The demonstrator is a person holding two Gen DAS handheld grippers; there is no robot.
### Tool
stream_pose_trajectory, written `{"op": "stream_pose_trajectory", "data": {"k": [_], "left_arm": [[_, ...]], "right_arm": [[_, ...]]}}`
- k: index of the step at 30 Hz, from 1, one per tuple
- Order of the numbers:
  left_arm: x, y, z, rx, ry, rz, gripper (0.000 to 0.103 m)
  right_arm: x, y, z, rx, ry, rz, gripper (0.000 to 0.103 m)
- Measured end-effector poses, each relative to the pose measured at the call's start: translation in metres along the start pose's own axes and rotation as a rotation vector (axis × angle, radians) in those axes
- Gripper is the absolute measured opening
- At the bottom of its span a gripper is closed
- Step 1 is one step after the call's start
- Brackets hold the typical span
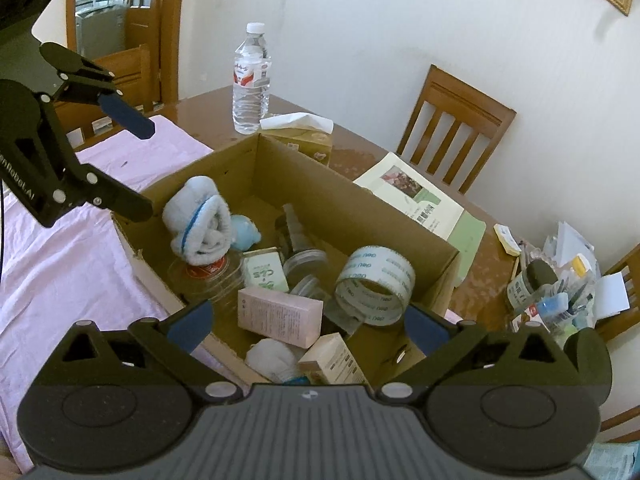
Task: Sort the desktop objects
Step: 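Withdraw both tools from the box toward the sock and tissue pack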
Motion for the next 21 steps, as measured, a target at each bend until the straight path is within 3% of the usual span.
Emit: {"op": "stream_pose_trajectory", "data": {"k": [21], "left_arm": [[0.034, 0.041, -0.007, -0.052, 0.040, 0.056, 0.093]], "right_arm": [[-0.035, 0.064, -0.017, -0.059, 0.024, 0.139, 0.103]]}}
Point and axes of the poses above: each gripper's, at about its wrist camera, not at the fingertips, and z roughly the way its jaws point, x to its right, y to its underside, the point moved 4 cm from there along z, roughly the way its jaws point, and after that the axes turned 4 degrees about x, right-handed, at the moved point
